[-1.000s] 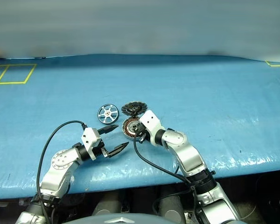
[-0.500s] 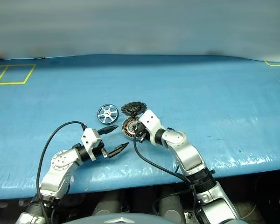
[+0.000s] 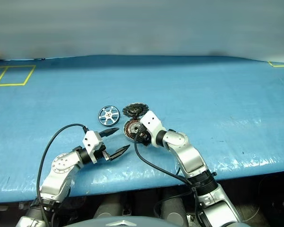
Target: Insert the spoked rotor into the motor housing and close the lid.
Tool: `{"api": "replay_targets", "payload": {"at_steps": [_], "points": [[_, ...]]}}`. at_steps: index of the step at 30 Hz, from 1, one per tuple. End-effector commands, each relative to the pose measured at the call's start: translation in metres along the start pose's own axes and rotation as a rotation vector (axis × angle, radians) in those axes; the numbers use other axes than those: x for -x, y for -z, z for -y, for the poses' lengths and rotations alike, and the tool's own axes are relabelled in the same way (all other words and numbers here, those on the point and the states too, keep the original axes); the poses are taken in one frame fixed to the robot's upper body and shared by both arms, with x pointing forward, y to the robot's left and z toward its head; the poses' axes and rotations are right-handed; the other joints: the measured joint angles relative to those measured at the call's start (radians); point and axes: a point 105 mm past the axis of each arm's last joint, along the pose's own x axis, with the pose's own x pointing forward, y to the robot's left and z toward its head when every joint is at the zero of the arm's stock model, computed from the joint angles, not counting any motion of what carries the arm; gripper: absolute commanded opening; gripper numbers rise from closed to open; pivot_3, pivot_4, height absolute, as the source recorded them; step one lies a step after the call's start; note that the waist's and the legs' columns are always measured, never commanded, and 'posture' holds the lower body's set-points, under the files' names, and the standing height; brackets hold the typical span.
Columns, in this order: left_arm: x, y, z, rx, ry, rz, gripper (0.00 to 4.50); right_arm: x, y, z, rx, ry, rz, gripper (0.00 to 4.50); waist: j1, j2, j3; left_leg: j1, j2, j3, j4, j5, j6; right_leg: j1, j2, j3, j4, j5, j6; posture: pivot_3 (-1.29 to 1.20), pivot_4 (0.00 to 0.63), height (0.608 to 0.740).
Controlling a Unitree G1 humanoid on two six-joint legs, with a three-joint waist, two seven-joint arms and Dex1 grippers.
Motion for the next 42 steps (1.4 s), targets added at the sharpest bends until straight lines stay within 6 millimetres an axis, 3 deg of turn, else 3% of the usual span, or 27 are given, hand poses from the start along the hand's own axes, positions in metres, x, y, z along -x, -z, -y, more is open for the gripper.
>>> {"api": "replay_targets", "payload": {"at_steps": [1,4,6,14,24,36,42], "points": [[0.001,-0.013,-0.002,-0.050,-0.006,0.039,4.50,0.003,-0.022,0.001,0.026,0.002,0.081,3.36,0.000,0.000,0.000,0.000,0.000,0.000,0.000,0.000,0.000,0.000,0.000,0.000,0.000,0.000,0.000,0.00,0.150,0.740],[0.001,-0.013,-0.002,-0.052,-0.007,0.039,4.50,0.003,-0.027,0.001,0.013,-0.002,0.103,3.36,-0.001,0.000,0.000,0.000,0.000,0.000,0.000,0.000,0.000,0.000,0.000,0.000,0.000,0.000,0.000,0.00,0.150,0.740],[0.001,-0.013,-0.002,-0.053,-0.008,0.040,4.50,0.002,-0.028,0.002,0.002,0.000,0.109,2.97,-0.001,0.000,0.000,0.000,0.000,0.000,0.000,0.000,0.000,0.000,0.000,0.000,0.000,0.000,0.000,0.00,0.150,0.740],[0.001,-0.014,-0.002,-0.057,-0.010,0.041,4.50,-0.004,-0.026,0.005,-0.014,0.012,0.105,0.48,-0.001,0.000,0.000,0.000,0.000,0.000,0.000,0.000,0.000,0.000,0.000,0.000,0.000,0.000,0.000,0.00,0.150,0.740],[0.001,-0.014,-0.004,-0.057,-0.014,0.041,4.50,-0.013,-0.022,0.003,-0.011,0.000,0.086,0.48,-0.002,0.000,0.000,0.000,0.000,0.000,0.000,0.000,0.000,0.000,0.000,0.000,0.000,0.000,0.000,0.00,0.150,0.740],[0.003,-0.014,-0.004,-0.060,-0.021,0.037,4.50,-0.019,0.019,-0.001,0.055,0.005,-0.115,0.48,-0.003,0.001,-0.001,0.004,0.000,0.000,0.000,0.000,0.000,0.000,0.000,0.000,0.000,0.000,0.000,0.00,0.150,0.740],[0.003,-0.014,-0.003,-0.059,-0.019,0.037,4.50,-0.014,0.002,0.000,0.020,0.009,-0.028,0.48,-0.003,0.001,-0.001,0.005,0.000,0.000,0.000,0.000,-0.001,0.000,-0.002,0.000,0.000,0.000,0.000,0.00,0.150,0.740]]}}
